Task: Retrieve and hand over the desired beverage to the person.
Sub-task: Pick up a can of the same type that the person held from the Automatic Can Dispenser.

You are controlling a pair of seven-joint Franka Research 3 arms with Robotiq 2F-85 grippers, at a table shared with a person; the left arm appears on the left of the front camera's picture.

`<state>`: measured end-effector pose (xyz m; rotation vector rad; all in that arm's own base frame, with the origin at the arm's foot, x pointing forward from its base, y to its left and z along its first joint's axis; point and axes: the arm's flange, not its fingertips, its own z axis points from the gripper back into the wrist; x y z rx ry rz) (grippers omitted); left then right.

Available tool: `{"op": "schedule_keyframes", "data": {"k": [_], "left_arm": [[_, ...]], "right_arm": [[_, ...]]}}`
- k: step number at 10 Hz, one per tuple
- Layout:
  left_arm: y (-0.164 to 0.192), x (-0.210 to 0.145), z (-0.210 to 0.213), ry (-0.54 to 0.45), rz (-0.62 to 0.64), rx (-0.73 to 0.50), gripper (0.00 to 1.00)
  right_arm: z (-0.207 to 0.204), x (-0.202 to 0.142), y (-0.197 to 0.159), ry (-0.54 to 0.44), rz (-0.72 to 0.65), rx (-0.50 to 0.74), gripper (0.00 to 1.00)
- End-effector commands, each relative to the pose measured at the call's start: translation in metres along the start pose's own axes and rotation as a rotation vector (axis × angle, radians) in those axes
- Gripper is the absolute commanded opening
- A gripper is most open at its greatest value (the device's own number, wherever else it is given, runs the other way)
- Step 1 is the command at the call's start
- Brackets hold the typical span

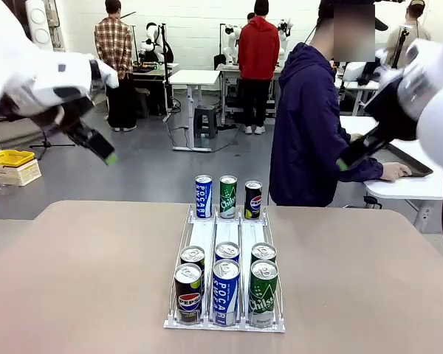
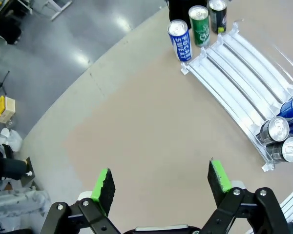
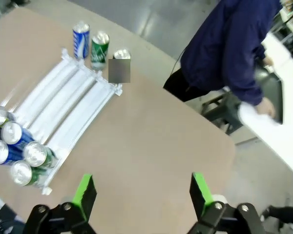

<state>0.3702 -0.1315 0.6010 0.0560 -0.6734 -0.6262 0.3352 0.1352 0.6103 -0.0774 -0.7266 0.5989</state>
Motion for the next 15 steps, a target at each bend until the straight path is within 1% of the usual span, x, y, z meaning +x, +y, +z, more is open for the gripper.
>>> {"op": "schedule_keyframes", "data": {"k": [1,2,4,5,6,7,8,9,11,13,15], "left_arm": [[-0.002,-0.01,-0.002,-0.014,-0.01,0.041,1.0],[0.0,0.0,0.0,0.0,0.0,0.0,1.0],[0.0,0.0,0.0,0.0,0.0,0.0,1.0],[0.002,0.001,0.006,-0.007,0.003,0.005,1.0],[0.028,-0.012,0.027,-0.01,-0.022,-0.203,1.0],[0.049,-0.021,0.047,0.021,-0.027,-0.278,1.0],[0.075,-0.028,0.069,-0.001,0.005,-0.328,1.0],[0.1,-0.032,0.086,-0.042,0.049,-0.345,1.0],[0.122,-0.055,0.104,-0.104,0.111,-0.355,1.0],[0.139,-0.077,0.112,-0.178,0.175,-0.389,1.0],[0.139,-0.093,0.121,-0.241,0.225,-0.405,1.0]], "right_arm": [[-0.022,0.001,0.004,0.055,0.003,-0.006,1.0],[0.0,0.0,0.0,0.0,0.0,0.0,1.0],[0.001,0.004,-0.001,0.013,0.0,0.004,1.0],[-0.002,-0.018,-0.015,0.025,0.097,0.348,1.0],[0.008,-0.035,-0.042,-0.004,0.007,0.402,1.0],[0.023,-0.051,-0.067,-0.031,-0.047,0.442,1.0],[0.041,-0.066,-0.087,-0.1,-0.095,0.464,1.0],[0.06,-0.077,-0.109,-0.168,-0.179,0.426,1.0],[0.095,-0.102,-0.139,-0.264,-0.296,0.401,1.0],[0.117,-0.114,-0.15,-0.283,-0.322,0.394,1.0],[0.124,-0.121,-0.157,-0.269,-0.343,0.406,1.0]]}}
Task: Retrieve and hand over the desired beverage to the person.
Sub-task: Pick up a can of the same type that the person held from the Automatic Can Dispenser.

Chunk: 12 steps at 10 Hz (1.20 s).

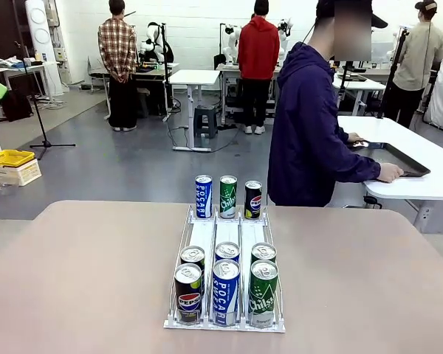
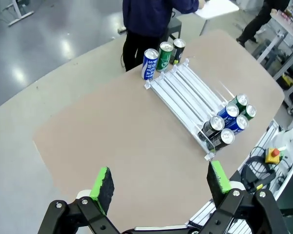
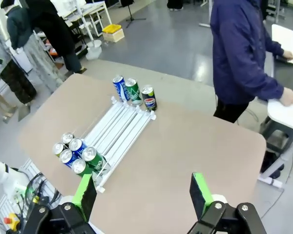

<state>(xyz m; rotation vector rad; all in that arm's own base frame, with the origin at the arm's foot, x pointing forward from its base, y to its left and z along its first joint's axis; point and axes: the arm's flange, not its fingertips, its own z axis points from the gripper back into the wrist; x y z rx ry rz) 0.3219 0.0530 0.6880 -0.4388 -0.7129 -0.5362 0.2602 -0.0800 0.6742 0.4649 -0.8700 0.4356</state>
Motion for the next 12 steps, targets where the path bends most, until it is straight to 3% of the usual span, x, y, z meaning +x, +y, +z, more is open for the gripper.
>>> {"op": "schedule_keyframes", "data": {"k": [1,2,12], "left_arm": [[0.005,-0.016,0.002,-0.065,0.01,-0.025,1.0],[0.0,0.0,0.0,0.0,0.0,0.0,1.0],[0.0,0.0,0.0,0.0,0.0,0.0,1.0]], "right_arm": [[0.0,-0.002,0.0,-0.005,-0.038,0.032,1.0],[0.0,0.0,0.0,0.0,0.0,0.0,1.0],[0.0,0.0,0.0,0.0,0.0,0.0,1.0]]}}
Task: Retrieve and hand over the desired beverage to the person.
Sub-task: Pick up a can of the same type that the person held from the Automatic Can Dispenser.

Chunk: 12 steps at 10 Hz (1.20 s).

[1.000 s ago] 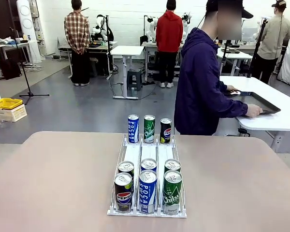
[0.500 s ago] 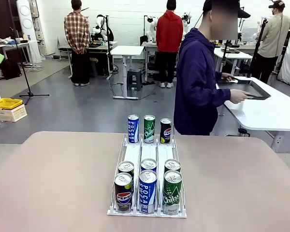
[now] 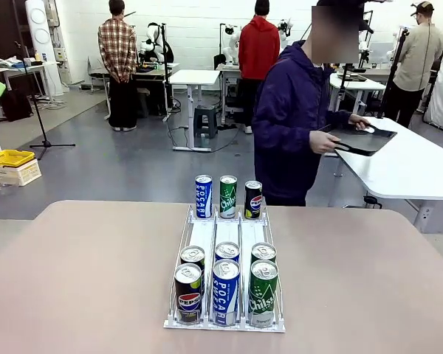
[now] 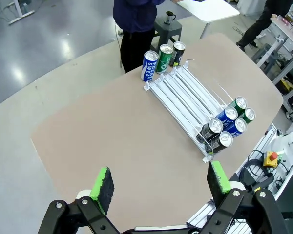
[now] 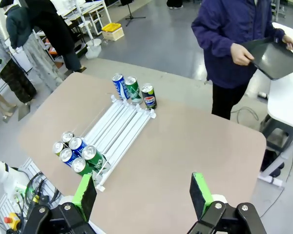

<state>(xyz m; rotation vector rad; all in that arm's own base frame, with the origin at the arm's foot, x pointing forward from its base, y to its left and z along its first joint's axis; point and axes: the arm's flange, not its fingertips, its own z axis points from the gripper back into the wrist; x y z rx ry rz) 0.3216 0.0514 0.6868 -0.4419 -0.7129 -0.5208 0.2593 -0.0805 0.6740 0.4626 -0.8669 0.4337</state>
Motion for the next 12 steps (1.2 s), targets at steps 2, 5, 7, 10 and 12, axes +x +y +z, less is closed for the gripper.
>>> {"op": "schedule_keyframes", "data": {"k": [2,5,7,10,12], "left_arm": [[0.0011,0.0005,0.0015,0.003,-0.015,-0.003,1.0],[0.0011,0.0005,0.0015,0.003,-0.015,-0.003,1.0],[0.0011,0.0005,0.0015,0.003,-0.015,-0.003,1.0],[0.0011,0.0005,0.0015,0.003,-0.015,-0.003,1.0],[0.0011,0.0005,0.0015,0.003,-0.015,-0.003,1.0]], "right_arm": [[-0.0007,0.0008,0.0,-0.003,0.002,0.002,1.0],[-0.0007,0.0008,0.0,-0.003,0.002,0.002,1.0],[-0.0007,0.0008,0.0,-0.003,0.002,0.002,1.0],[-0.0007,0.0008,0.0,-0.003,0.002,0.002,1.0],[-0.0007,0.0008,0.0,-0.003,0.002,0.002,1.0]]}}
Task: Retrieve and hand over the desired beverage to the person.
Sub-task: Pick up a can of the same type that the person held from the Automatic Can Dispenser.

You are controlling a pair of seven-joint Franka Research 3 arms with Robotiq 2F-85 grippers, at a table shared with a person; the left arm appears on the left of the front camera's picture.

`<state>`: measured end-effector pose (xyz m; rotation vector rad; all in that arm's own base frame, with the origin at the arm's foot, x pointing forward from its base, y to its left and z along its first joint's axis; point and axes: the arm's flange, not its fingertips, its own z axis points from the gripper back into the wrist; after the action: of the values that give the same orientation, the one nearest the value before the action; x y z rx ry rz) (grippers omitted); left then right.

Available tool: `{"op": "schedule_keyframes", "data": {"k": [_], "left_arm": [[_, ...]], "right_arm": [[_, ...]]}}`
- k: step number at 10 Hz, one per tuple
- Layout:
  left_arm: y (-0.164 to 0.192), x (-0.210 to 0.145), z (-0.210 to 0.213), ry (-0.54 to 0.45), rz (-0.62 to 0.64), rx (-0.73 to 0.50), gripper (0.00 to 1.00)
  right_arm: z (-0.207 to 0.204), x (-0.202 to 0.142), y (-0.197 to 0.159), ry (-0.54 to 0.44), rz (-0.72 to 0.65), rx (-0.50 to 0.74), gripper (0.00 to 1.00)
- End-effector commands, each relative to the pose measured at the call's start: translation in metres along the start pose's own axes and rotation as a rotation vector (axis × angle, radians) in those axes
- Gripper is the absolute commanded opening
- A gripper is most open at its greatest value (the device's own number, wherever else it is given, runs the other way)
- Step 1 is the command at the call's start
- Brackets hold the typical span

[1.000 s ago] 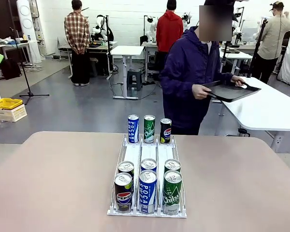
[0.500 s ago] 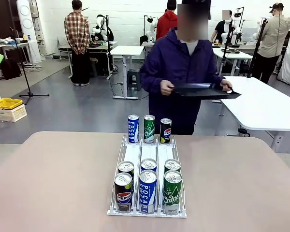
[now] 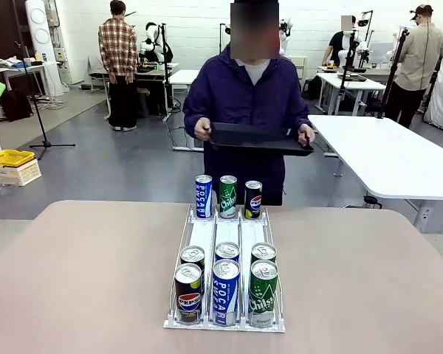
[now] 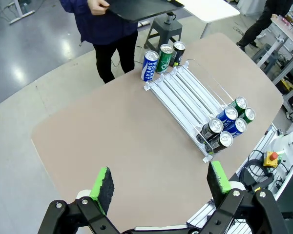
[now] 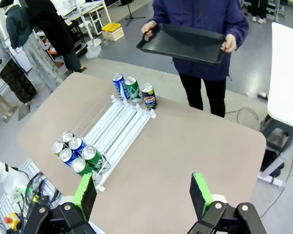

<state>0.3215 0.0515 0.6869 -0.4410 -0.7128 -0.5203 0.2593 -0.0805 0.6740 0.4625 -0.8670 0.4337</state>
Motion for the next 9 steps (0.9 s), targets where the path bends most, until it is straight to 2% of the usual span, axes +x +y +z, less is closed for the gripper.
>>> {"op": "schedule_keyframes", "data": {"k": [1,9], "left_arm": [[0.0012,0.0005,0.0014,0.003,-0.015,-0.004,1.0],[0.0012,0.0005,0.0014,0.003,-0.015,-0.004,1.0]], "right_arm": [[-0.0007,0.0009,0.0,-0.003,0.002,0.002,1.0],[-0.0007,0.0009,0.0,-0.003,0.002,0.002,1.0]]}}
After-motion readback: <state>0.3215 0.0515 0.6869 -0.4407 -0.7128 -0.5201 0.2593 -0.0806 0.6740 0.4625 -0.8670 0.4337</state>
